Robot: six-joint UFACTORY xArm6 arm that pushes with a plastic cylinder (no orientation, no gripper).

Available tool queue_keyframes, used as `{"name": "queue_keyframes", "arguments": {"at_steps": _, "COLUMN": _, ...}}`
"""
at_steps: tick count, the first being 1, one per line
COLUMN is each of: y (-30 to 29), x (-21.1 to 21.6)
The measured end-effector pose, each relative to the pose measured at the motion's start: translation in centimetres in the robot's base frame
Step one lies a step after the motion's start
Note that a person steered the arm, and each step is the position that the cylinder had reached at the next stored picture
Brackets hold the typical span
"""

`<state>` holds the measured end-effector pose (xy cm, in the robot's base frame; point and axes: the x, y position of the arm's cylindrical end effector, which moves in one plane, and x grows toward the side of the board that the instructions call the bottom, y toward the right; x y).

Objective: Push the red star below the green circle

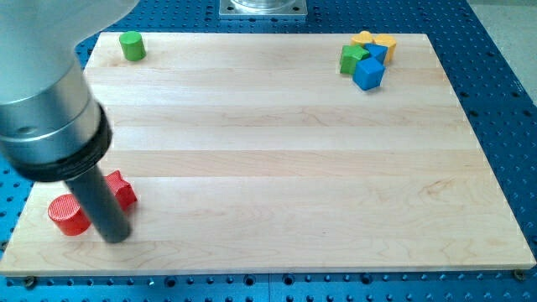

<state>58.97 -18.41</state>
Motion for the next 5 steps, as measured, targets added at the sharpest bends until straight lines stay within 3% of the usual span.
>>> {"name": "queue_keyframes", "arguments": {"at_steps": 1, "y": -1.4, "x": -1.0}}
{"name": "queue_keyframes", "arguments": {"at_steps": 3, "y": -1.2, "x": -10.0}}
{"name": "queue_keyframes", "arguments": {"at_steps": 4, "y": 2.0, "x": -6.4}}
{"name": "queue_keyframes", "arguments": {"at_steps": 5, "y": 6.2, "x": -7.9}}
